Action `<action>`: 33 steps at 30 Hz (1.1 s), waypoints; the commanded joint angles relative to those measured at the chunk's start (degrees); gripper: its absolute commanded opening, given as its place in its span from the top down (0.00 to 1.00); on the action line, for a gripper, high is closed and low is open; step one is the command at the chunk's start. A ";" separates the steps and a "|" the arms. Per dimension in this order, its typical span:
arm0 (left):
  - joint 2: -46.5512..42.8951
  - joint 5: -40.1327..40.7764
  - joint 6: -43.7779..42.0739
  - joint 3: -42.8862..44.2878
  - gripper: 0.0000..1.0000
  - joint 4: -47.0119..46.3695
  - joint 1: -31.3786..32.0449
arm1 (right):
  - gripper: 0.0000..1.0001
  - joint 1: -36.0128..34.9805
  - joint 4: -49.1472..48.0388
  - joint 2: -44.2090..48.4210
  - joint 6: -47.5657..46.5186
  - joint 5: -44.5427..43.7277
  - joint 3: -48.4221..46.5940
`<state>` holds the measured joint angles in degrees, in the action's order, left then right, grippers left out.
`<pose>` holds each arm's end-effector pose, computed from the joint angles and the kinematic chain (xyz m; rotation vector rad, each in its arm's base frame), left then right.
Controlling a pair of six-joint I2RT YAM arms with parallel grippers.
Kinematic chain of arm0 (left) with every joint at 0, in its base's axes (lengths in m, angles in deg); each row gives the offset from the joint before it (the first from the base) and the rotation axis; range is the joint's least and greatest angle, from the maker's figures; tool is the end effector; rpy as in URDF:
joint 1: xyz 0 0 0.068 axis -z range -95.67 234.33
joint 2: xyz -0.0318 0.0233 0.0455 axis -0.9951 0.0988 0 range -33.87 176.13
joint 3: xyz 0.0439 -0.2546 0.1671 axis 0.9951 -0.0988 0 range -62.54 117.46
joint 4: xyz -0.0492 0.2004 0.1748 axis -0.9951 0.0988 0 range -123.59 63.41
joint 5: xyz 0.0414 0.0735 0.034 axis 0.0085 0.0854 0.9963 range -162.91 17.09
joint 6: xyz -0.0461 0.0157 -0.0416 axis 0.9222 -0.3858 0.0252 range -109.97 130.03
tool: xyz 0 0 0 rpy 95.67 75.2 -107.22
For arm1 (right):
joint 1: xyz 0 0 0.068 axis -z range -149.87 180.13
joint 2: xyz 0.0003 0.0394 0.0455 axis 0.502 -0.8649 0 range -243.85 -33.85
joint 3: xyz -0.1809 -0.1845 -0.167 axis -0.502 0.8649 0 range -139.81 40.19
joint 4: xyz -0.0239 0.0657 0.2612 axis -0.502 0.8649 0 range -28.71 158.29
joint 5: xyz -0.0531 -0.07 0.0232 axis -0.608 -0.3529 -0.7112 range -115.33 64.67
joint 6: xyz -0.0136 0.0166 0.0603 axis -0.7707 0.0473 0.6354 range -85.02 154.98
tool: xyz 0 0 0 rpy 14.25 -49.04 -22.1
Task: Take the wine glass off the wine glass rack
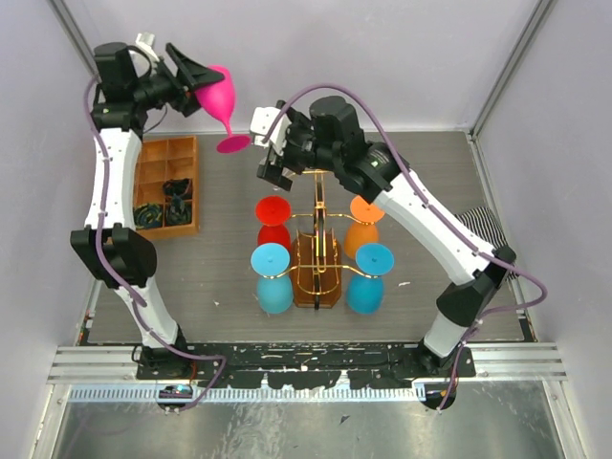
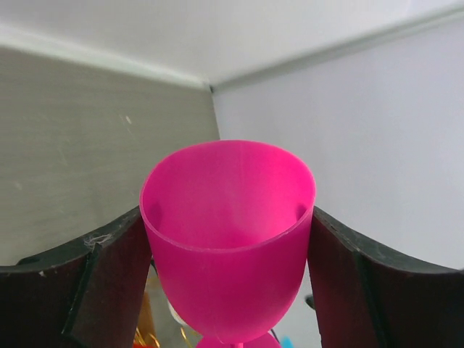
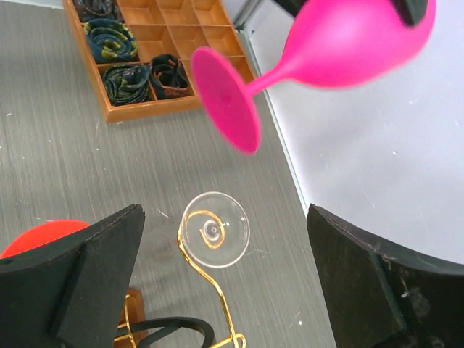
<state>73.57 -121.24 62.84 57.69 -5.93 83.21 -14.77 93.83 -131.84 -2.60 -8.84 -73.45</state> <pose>0.4489 -0.0284 0.4870 -0.2722 1.9543 -1.3786 0.2783 0.2973 0.5016 -1.3746 1.2651 0.3565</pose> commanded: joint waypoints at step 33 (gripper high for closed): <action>18.72 74.11 -50.12 -24.79 0.20 -63.45 11.10 | 0.01 13.32 -8.63 16.38 25.27 -11.01 18.58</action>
<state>90.29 -49.84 17.47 35.65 -50.70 94.35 -2.07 87.03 -114.88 21.27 -22.98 -54.39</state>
